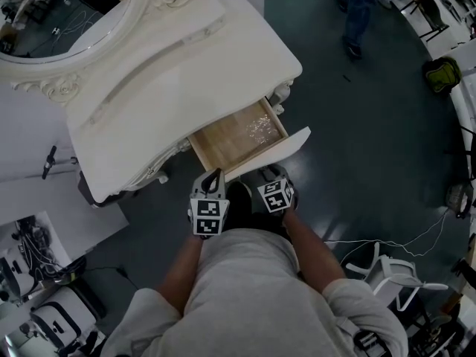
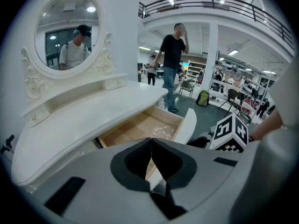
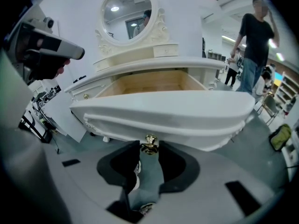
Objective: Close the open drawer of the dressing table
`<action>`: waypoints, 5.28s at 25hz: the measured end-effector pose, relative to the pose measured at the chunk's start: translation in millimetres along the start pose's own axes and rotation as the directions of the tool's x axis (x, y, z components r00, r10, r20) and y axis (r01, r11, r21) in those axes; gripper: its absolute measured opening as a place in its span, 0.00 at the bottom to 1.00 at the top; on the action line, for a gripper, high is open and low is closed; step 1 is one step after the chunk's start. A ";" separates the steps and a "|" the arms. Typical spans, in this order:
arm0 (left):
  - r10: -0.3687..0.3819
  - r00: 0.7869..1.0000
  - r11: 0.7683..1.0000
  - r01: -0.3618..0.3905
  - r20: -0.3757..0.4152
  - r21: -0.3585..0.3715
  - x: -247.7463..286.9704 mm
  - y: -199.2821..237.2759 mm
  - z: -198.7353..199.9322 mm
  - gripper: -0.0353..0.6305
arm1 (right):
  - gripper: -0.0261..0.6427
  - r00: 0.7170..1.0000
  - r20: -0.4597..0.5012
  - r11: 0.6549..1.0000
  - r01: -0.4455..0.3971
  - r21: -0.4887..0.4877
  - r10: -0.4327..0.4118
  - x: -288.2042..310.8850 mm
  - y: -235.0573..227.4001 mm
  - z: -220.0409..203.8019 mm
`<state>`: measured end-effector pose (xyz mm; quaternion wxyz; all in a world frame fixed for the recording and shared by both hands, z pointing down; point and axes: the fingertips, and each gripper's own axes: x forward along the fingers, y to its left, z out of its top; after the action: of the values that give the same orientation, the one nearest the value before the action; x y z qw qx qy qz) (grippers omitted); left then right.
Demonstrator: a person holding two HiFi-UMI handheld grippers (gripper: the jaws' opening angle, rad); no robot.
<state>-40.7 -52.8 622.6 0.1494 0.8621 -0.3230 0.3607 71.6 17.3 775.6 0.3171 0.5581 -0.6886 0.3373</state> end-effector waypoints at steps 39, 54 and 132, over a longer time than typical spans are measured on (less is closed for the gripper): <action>-0.018 0.999 1.000 0.019 0.032 -0.005 13.0 37.7 19.8 0.06 | 0.25 0.999 -0.020 0.999 0.024 -0.032 -0.025 21.5 -3.2 27.3; -0.049 0.998 0.999 0.049 0.032 -0.007 12.9 56.2 22.4 0.06 | 0.25 0.998 -0.049 0.999 0.038 -0.034 -0.040 29.8 -3.2 38.3; 0.179 0.983 0.959 -0.184 -0.040 -0.216 -11.9 96.2 -44.7 0.06 | 0.25 0.998 0.004 0.971 0.059 -0.233 -0.060 55.0 -3.4 76.1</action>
<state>-134.4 -97.4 647.5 0.2129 0.8035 -0.4369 0.3439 60.7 -75.9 777.3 0.3915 0.5369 -0.7059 0.2452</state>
